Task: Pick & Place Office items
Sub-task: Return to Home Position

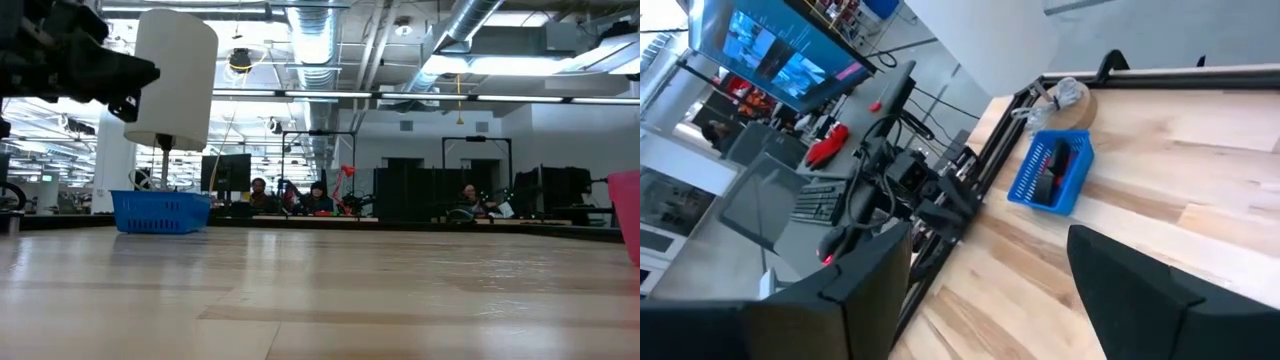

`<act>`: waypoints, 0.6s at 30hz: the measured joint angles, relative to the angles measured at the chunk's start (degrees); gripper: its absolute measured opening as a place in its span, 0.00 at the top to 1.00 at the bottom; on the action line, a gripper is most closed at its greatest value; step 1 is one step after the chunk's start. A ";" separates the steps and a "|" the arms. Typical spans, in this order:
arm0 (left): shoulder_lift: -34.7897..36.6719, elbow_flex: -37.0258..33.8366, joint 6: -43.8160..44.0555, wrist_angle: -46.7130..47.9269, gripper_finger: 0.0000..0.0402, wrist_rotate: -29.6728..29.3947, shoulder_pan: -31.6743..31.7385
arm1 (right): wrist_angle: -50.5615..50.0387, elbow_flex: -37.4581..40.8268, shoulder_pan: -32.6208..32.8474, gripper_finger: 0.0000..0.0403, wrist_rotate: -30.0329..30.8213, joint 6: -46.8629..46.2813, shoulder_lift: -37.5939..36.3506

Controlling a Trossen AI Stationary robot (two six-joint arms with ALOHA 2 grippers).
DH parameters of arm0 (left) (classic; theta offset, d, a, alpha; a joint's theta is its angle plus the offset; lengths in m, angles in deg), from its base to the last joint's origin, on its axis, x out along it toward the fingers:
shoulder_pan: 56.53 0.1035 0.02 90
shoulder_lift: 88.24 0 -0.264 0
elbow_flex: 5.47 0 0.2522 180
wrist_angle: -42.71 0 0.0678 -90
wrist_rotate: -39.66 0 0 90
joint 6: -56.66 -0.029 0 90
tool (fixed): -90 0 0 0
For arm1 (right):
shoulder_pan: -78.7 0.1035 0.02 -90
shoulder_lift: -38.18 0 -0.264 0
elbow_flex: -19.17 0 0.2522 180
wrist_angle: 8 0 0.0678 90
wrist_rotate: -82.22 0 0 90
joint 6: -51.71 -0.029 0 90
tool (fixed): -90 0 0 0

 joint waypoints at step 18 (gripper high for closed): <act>-15.10 0.00 6.01 0.92 0.98 -6.42 -1.97 | 5.57 0.00 -0.05 0.35 -3.15 13.93 1.79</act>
